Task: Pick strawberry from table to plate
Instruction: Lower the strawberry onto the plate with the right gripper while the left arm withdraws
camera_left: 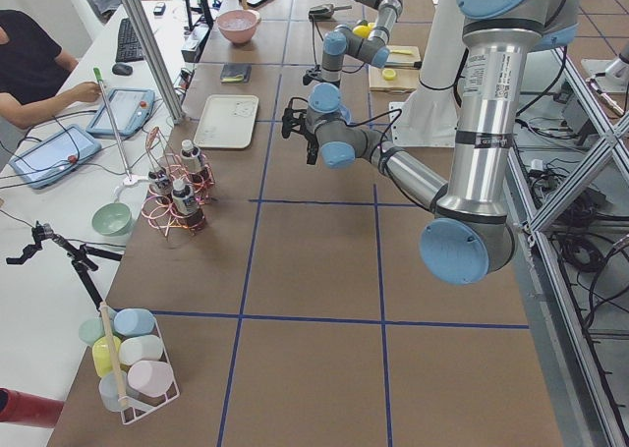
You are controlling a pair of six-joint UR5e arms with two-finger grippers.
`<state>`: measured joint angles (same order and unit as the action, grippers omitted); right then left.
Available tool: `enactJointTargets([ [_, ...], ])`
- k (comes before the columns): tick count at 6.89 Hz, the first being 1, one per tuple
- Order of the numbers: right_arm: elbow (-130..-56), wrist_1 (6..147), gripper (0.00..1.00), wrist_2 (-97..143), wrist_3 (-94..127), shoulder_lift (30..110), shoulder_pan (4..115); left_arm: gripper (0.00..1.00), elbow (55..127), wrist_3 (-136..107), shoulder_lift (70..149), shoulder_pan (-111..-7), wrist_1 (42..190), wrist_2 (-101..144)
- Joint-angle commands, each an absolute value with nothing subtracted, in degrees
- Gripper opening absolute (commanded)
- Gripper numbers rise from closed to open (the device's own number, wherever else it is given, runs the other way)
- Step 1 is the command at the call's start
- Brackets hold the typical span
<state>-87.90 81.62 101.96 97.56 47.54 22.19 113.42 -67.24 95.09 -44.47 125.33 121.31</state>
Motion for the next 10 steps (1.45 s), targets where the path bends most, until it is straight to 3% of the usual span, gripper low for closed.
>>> enactJointTargets([
  [1, -87.63, 81.65, 0.00, 101.95, 97.38, 47.72, 21.97, 0.99, 113.20, -67.24, 95.18, -44.47, 125.42, 121.29],
  [3, -87.63, 81.65, 0.00, 101.95, 97.12, 47.99, 21.97, 0.99, 113.20, -67.32, 95.27, -44.39, 125.42, 121.29],
  [5, -87.63, 81.65, 0.96, 101.95, 97.03, 47.99, 21.97, 0.99, 113.20, -67.32, 95.45, -44.38, 125.42, 121.29],
  [8, -91.11, 82.26, 1.00, 102.82, 96.60, 48.51, 23.89, 0.99, 113.29, -67.24, 95.10, -44.47, 125.42, 121.38],
  [10, -106.79, 84.81, 1.00, 109.02, 89.36, 60.83, 28.97, 0.99, 113.64, -61.57, 92.48, -45.60, 125.51, 121.38],
])
